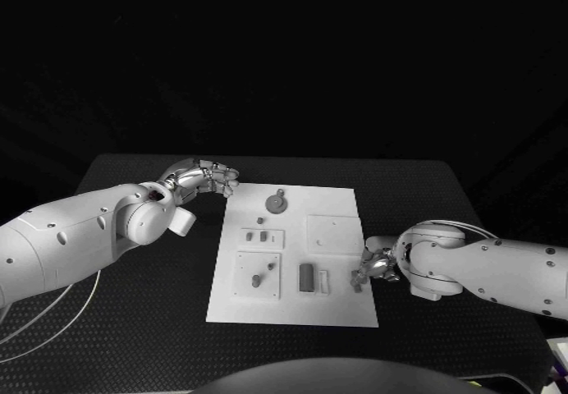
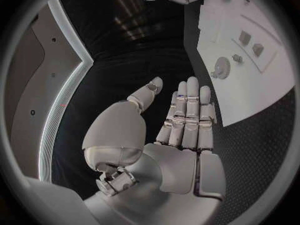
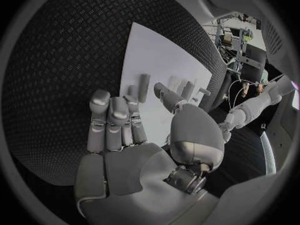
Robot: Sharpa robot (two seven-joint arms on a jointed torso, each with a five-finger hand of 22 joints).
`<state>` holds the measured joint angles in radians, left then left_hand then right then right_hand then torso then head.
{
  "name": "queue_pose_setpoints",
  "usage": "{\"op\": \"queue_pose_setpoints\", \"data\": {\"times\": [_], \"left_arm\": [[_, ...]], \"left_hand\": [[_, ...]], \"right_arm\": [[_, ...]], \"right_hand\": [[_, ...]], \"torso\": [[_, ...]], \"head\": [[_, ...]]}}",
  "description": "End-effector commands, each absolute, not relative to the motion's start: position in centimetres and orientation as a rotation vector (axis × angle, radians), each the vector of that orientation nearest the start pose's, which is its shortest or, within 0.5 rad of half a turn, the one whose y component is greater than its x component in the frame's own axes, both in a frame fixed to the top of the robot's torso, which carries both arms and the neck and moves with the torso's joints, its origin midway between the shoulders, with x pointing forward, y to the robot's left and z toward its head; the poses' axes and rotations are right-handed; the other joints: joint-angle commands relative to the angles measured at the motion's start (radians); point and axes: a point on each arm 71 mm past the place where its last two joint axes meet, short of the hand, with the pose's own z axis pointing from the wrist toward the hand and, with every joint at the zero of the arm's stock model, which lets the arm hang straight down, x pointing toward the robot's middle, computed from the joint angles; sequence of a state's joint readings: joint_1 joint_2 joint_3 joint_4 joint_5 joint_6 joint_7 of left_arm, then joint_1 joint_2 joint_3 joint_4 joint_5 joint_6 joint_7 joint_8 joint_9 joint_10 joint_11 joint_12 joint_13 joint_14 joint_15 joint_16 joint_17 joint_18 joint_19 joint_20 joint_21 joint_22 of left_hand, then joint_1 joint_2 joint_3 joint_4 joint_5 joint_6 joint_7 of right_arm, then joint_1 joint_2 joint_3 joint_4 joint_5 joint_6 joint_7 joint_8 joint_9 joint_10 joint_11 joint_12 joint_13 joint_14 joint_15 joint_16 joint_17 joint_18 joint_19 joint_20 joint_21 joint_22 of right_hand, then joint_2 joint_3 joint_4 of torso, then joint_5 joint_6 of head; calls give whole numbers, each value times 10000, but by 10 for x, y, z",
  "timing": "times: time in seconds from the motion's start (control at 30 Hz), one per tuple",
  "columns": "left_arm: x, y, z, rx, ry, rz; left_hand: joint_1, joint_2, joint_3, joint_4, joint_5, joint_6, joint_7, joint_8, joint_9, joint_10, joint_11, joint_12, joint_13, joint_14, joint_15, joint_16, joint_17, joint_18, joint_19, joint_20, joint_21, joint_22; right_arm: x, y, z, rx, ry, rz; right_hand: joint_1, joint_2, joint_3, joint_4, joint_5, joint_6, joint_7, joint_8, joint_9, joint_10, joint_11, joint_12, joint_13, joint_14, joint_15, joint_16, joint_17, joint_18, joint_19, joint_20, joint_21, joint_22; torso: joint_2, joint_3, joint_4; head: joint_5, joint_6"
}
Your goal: Assemble the parts on the task board
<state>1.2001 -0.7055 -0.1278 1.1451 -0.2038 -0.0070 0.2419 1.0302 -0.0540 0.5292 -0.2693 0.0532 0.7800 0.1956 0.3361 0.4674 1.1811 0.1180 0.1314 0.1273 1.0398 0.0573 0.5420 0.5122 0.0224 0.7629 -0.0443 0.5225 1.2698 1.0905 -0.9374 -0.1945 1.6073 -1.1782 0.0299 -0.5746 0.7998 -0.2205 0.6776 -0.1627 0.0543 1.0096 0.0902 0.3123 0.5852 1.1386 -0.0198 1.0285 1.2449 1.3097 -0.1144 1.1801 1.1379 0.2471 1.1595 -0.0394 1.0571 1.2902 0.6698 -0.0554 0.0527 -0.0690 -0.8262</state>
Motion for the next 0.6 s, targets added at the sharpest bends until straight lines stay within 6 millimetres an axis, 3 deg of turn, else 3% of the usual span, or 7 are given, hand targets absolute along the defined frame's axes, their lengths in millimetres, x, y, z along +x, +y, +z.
{"op": "queue_pose_setpoints", "data": {"times": [0.03,0.37,0.6], "left_arm": [[532,236,-237,-9521,17789,-13977],[532,237,-237,-9531,17788,-13960],[532,237,-237,-9544,17782,-13935]], "left_hand": [[-87,-4,42,43,-3,-65,-15,55,-10,0,26,-34,-6,89,8,-46,17,120,55,30,-33,13],[-97,2,42,49,-4,-65,-15,57,-11,0,27,-35,-6,91,9,-53,25,119,56,31,-36,17],[-99,5,44,51,-2,-66,-15,58,-12,0,27,-36,-5,92,9,-58,32,119,56,31,-38,21]], "right_arm": [[400,-250,-319,1149,24523,1583],[399,-242,-330,675,24398,1421],[397,-240,-333,346,24599,1360]], "right_hand": [[-62,62,17,79,-56,65,25,-43,-36,74,25,41,-5,42,-50,-36,14,147,47,15,60,-11],[18,287,152,32,-57,91,11,-41,-34,88,11,39,-2,43,-64,-42,18,147,39,4,67,-12],[174,274,294,-158,-57,84,12,-58,-41,82,11,34,8,40,-67,-45,28,147,19,-7,80,-7]], "torso": [[1,1,-7],[14,13,10],[-3,-4,-2]], "head": [[1,-3],[2,-30],[-29,-57]]}}
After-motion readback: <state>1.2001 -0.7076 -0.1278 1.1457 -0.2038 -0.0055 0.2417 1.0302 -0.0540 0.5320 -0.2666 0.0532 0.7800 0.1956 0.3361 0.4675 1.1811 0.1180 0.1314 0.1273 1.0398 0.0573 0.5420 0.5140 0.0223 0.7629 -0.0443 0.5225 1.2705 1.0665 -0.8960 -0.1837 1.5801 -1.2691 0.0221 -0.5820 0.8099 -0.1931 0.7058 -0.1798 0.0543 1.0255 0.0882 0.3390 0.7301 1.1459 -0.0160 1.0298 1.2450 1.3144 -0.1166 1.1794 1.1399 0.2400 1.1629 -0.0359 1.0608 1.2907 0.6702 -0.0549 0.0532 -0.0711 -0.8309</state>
